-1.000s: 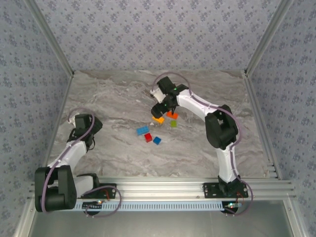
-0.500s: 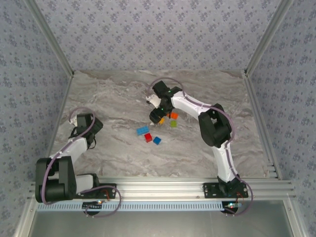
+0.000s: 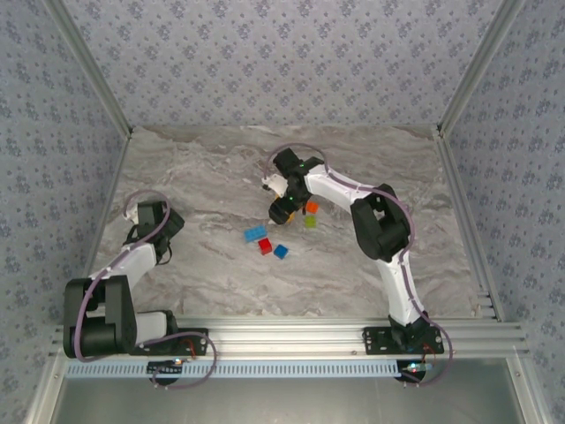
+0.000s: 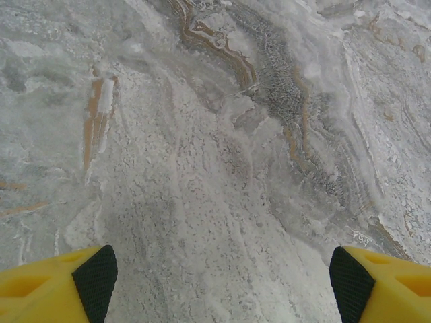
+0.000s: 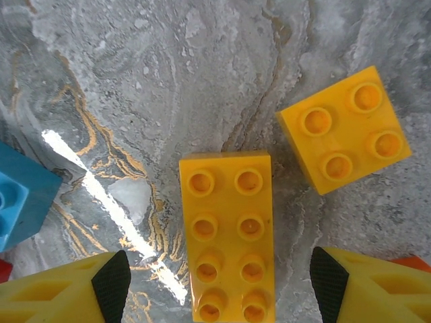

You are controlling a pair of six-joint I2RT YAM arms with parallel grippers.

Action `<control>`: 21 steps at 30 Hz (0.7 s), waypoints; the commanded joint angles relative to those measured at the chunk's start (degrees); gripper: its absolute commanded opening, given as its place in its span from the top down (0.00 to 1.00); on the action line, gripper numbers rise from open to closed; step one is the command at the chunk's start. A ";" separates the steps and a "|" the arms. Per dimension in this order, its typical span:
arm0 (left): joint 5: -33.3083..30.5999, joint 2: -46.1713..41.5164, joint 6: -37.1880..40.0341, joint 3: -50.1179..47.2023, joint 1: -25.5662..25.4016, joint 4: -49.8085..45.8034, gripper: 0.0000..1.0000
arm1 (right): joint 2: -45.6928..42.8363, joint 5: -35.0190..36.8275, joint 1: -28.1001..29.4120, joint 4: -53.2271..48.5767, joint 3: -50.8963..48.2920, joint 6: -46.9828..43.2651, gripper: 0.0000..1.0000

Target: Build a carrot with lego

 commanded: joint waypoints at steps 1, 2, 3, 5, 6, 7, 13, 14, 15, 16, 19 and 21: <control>-0.28 0.12 -0.50 1.78 0.15 -0.11 0.15 | 2.03 -1.06 -0.28 -1.41 0.66 -0.87 0.25; -0.21 0.13 -0.43 1.74 0.13 -0.11 0.15 | 2.26 -0.92 -0.27 -1.36 0.78 -0.85 0.26; -0.24 0.13 -0.41 1.69 0.15 -0.11 0.15 | 2.47 -0.86 -0.27 -1.34 0.88 -0.88 0.27; -0.21 0.09 -0.44 1.74 0.16 -0.11 0.15 | 2.88 -0.68 -0.27 -1.36 1.18 -0.80 0.29; -0.23 0.12 -0.47 1.73 0.14 -0.14 0.15 | 3.07 -0.85 -0.29 -1.34 1.26 -0.80 0.30; -0.24 0.19 -0.46 1.79 0.09 -0.12 0.15 | 3.22 -0.83 -0.28 -1.37 1.41 -0.88 0.32; -0.22 0.22 -0.50 1.75 0.08 -0.11 0.15 | 3.45 -0.22 -0.17 -0.69 1.68 -0.46 0.43; -0.21 0.16 -0.50 1.78 0.15 -0.08 0.15 | 3.45 0.02 -0.17 -0.58 1.77 -0.37 0.45; -0.26 0.13 -0.50 1.70 0.15 -0.10 0.15 | 3.45 0.22 -0.17 -0.48 1.86 -0.22 0.47; -0.21 0.12 -0.50 1.66 0.16 -0.13 0.15 | 3.50 0.28 -0.20 -0.46 1.86 -0.18 0.49; -0.25 0.13 -0.50 1.66 0.14 -0.12 0.15 | 3.54 0.55 -0.09 -0.62 1.86 -0.10 0.51; -0.21 0.13 -0.46 1.66 0.16 -0.11 0.15 | 3.49 0.63 -0.09 -0.65 1.86 -0.09 0.53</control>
